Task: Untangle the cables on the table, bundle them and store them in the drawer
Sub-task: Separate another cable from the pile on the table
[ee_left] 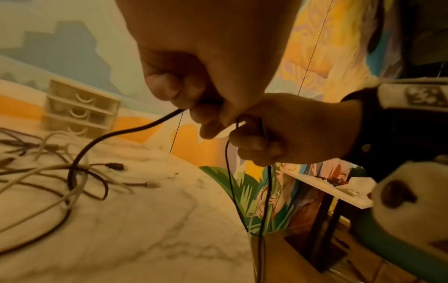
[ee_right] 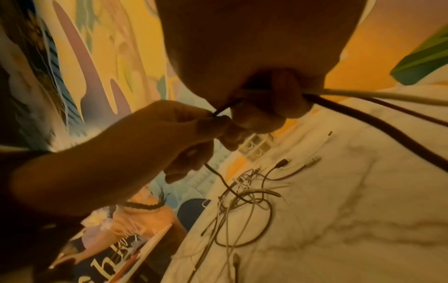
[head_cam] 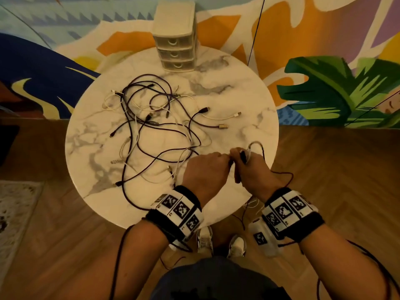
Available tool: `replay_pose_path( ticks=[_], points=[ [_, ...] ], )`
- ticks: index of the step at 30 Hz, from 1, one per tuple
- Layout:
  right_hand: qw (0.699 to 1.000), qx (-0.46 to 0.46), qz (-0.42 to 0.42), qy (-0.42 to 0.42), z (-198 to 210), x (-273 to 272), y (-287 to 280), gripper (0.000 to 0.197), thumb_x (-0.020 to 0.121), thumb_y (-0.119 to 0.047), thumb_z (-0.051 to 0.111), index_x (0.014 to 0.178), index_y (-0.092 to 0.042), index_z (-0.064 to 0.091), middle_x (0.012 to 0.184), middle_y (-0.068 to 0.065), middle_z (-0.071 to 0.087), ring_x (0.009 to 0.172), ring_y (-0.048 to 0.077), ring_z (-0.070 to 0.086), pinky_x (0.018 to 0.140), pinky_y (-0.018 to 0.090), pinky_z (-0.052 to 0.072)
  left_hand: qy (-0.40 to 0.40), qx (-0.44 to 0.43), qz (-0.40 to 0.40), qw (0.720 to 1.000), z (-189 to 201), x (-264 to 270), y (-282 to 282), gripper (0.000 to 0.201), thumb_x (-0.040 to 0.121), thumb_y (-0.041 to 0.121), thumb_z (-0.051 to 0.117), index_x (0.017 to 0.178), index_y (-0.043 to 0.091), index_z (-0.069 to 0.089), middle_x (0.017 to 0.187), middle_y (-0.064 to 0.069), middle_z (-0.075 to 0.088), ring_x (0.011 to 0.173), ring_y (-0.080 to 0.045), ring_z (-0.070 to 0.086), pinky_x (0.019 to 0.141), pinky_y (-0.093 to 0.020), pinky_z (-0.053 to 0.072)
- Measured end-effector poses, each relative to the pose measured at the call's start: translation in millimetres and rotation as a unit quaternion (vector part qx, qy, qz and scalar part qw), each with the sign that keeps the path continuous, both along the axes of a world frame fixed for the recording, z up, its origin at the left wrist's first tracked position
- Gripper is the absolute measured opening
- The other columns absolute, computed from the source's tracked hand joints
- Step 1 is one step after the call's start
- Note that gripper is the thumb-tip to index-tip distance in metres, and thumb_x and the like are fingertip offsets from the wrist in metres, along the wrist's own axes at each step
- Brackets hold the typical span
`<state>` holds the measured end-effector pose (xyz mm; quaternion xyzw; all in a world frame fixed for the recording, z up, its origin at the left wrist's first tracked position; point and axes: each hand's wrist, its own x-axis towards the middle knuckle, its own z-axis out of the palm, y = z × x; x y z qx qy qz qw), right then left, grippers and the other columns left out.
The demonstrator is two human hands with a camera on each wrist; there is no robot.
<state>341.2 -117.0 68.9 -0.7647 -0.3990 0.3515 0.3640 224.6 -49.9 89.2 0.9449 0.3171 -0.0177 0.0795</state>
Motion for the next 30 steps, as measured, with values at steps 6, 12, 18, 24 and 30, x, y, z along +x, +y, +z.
replay_pose_path(
  ticks=[6,12,18,24,30],
  points=[
    [0.995,0.04,-0.091,0.002,-5,17,-3,0.044,0.098,-0.032,0.046,0.054,-0.027,0.043,0.054,-0.003,0.046,0.05,0.013,0.04,0.058,0.034,0.037,-0.111,-0.222,0.104,0.963,-67,-49,22,0.021,0.096,0.021,0.047,0.104,0.008,0.062,0.102,-0.011,0.056,0.093,-0.028,0.056,0.081,-0.034,0.042],
    [0.978,0.059,-0.196,0.026,-6,51,-13,0.042,0.101,-0.034,0.037,0.065,-0.018,0.051,0.051,0.001,0.047,0.044,0.015,0.042,0.05,0.031,0.033,-0.112,-0.174,0.211,0.955,-91,-71,71,0.028,0.099,0.021,0.042,0.104,0.002,0.06,0.103,-0.018,0.057,0.095,-0.035,0.055,0.082,-0.035,0.039],
    [0.98,0.056,-0.174,-0.082,-10,43,-34,0.027,0.101,-0.028,0.034,0.12,-0.024,0.054,0.067,0.003,0.059,0.056,0.01,0.054,0.057,0.03,0.044,0.015,-0.107,0.165,0.98,-81,-57,47,0.038,0.1,0.036,0.03,0.107,0.012,0.058,0.112,-0.01,0.061,0.099,-0.031,0.059,0.079,-0.039,0.046],
    [0.985,0.024,0.081,-0.152,-14,-18,-18,0.036,0.099,-0.028,0.041,0.135,-0.029,0.043,0.137,-0.002,0.042,0.099,0.013,0.055,0.084,0.033,0.048,0.123,-0.041,0.014,0.991,-55,-34,1,0.031,0.099,0.028,0.031,0.097,0.014,0.059,0.099,-0.007,0.063,0.087,-0.031,0.062,0.062,-0.034,0.04],
    [0.985,-0.136,0.086,-0.057,-33,-24,-13,0.023,0.094,-0.02,0.048,0.073,-0.029,0.055,0.093,0.004,0.061,0.089,0.025,0.056,0.072,0.029,0.037,0.086,-0.097,0.011,0.992,-72,-42,5,0.027,0.098,0.028,0.035,0.102,0.012,0.056,0.103,-0.008,0.055,0.09,-0.03,0.057,0.063,-0.036,0.04]
  ],
)
